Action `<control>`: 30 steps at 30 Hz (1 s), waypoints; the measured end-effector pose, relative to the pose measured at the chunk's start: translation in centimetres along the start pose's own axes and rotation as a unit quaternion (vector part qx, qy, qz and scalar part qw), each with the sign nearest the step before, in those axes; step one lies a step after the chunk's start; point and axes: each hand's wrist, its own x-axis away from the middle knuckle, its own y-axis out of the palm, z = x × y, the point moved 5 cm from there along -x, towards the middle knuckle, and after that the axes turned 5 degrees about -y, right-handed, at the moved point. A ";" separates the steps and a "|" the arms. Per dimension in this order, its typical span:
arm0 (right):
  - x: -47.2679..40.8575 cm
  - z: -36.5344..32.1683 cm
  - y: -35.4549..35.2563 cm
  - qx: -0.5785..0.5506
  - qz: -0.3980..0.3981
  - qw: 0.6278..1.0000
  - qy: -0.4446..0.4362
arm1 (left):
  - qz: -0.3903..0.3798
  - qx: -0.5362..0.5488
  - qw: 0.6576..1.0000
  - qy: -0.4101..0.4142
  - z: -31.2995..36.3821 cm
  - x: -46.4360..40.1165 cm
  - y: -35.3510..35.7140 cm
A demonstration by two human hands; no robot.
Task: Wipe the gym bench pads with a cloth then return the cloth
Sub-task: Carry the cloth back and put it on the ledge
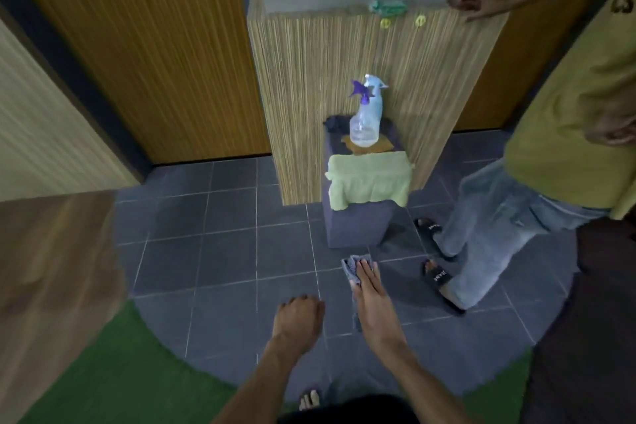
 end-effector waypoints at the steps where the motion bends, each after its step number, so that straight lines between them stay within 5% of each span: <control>1: -2.2 -0.1 -0.6 0.010 0.046 0.999 -0.027 | 0.018 0.017 1.000 -0.008 0.1 -2.2 -2.5; 4: -11.4 0.2 -1.0 0.148 0.096 0.981 -0.080 | 0.074 0.031 0.997 0.017 0.6 -9.4 -8.6; 6: -17.6 0.8 -0.6 0.169 0.037 0.974 -0.149 | 0.091 0.031 0.995 0.018 0.8 -14.3 -12.1; 8: -24.0 0.7 -3.0 0.076 0.048 0.995 -0.052 | 0.125 0.037 0.991 0.017 0.9 -19.7 -16.3; 11: -34.3 0.8 -5.4 0.018 0.062 0.997 -0.040 | 0.177 0.072 0.982 0.002 1.6 -27.6 -23.5; 16: -50.4 -1.0 -10.7 0.022 0.037 0.986 -0.160 | 0.284 0.109 0.952 -0.017 2.5 -38.0 -36.4; 20: -62.0 -3.1 -14.4 0.044 0.002 0.972 -0.232 | 0.428 0.133 0.893 -0.031 1.5 -43.9 -46.0; 24: -71.1 -6.0 -18.1 0.122 -0.024 0.918 -0.376 | 0.527 0.117 0.840 -0.045 -0.5 -47.7 -53.7; 30: -79.4 -8.6 -20.5 0.275 -0.024 0.765 -0.581 | 0.504 0.106 0.857 -0.028 -3.2 -54.2 -58.2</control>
